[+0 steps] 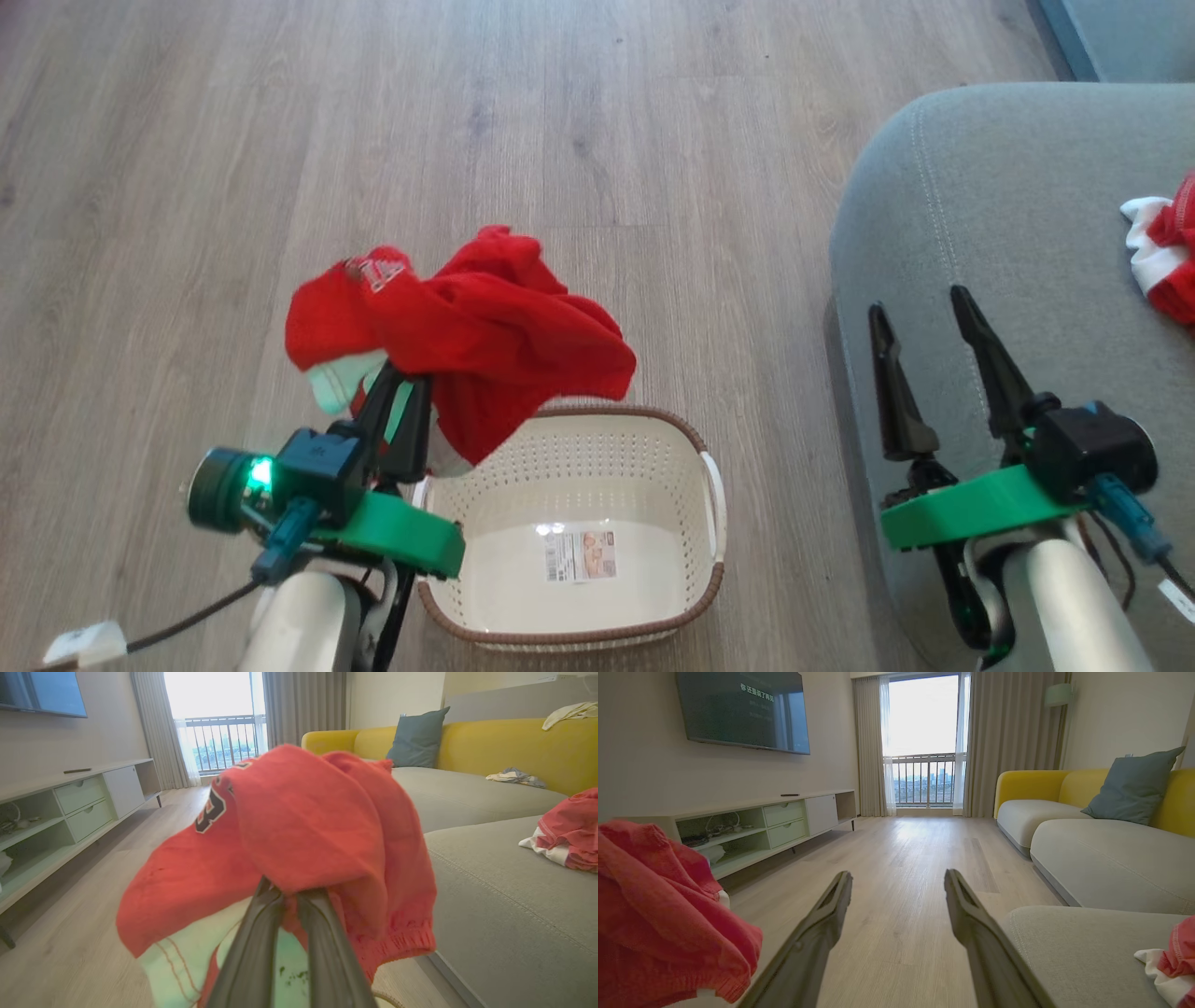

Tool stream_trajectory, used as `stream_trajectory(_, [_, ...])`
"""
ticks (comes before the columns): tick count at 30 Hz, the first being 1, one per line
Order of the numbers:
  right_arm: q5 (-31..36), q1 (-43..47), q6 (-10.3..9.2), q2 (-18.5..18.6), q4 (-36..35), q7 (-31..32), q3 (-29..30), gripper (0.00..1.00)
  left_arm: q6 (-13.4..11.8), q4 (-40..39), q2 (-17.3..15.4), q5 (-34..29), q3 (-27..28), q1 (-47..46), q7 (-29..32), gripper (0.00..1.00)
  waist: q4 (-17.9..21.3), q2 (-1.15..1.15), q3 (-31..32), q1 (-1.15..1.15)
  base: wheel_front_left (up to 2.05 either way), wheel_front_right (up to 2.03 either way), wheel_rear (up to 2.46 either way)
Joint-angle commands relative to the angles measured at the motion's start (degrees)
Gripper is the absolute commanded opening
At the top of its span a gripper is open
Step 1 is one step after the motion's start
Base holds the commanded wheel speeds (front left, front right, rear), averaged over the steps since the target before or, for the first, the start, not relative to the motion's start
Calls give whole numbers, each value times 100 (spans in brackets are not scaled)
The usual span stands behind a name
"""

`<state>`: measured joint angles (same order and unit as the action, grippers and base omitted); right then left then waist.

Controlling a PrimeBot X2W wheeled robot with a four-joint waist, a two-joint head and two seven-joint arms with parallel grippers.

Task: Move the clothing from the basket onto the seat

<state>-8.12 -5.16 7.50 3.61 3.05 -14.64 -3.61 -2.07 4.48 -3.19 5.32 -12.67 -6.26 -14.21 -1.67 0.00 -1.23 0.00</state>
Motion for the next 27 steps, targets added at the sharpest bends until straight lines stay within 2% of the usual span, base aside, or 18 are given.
stream_trajectory(1, [-13, -196, -1, 45, -239, -36, -184, 100, 52, -277, 24, -65, 231, -353, -79, 0, 10, 0, -12, 0, 0, 0, 0])
stream_trajectory(9, [-262, -211, -1, 237, -462, -36, -563, 100, 454, -539, -48, -315, 213, -654, -79, 0, 95, 0, -49, 0, 0, 0, 0])
stream_trajectory(14, [-377, -223, -1, 508, -652, -36, -1038, 100, 637, -647, -65, -368, 85, -788, -79, 0, 149, 0, -69, 0, 0, 0, 0])
stream_trajectory(20, [-467, -297, -1, 937, -878, -36, -1687, 100, 826, -689, -217, -479, -321, -888, -79, 0, 188, 0, -119, 0, 0, 0, 0])
stream_trajectory(27, [-537, -527, -1, 1409, -972, -36, -2277, 100, 916, -785, -457, -503, -844, -989, -79, 0, 176, 0, -136, 0, 0, 0, 0])
